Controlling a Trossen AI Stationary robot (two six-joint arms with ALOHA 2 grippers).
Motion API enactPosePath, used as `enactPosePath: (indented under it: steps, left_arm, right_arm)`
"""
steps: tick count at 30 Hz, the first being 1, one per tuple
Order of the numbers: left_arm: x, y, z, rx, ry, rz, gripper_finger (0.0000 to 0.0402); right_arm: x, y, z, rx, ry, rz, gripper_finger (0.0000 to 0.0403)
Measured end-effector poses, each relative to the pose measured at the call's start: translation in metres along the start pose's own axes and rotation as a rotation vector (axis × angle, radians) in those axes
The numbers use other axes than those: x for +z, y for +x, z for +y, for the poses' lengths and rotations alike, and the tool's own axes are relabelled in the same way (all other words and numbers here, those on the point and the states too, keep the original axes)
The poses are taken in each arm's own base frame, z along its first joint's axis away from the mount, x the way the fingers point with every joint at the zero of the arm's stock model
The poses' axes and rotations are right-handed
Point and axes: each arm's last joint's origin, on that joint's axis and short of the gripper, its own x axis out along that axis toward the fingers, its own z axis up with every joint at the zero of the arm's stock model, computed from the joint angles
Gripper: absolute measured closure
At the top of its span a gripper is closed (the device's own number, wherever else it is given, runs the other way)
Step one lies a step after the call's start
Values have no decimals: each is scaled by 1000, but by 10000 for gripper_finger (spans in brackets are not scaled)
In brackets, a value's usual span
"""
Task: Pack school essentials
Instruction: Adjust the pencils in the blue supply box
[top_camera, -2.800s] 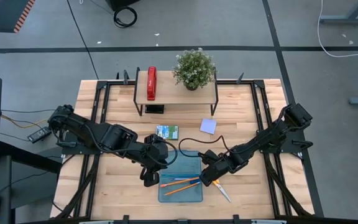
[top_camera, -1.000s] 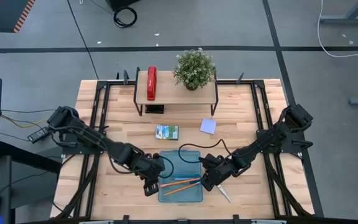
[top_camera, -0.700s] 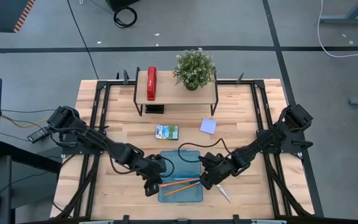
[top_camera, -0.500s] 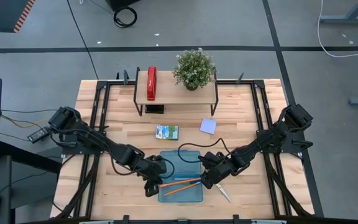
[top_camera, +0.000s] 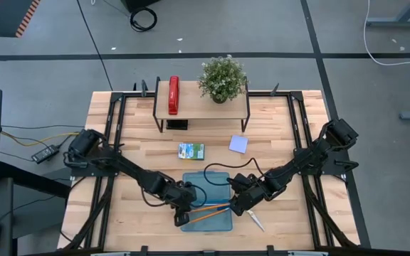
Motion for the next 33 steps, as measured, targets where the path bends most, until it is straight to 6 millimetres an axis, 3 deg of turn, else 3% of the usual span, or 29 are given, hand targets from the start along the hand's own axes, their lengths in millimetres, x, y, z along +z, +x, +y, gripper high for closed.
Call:
enactPosePath:
  steps: [7,20,27,33]
  left_arm:
    - [1,9,3,-19,-10,13,372]
    - [6,8,-3,-211,9,65,370]
    - [7,8,-2,-215,-5,74,380]
    - [10,8,1,-212,-16,68,385]
  right_arm:
    - [0,0,-1,-7,-16,3,150]
    - [5,1,-4,-41,-18,-39,150]
    - [8,2,-5,-46,-30,-44,150]
    - [2,0,2,23,-173,-23,150]
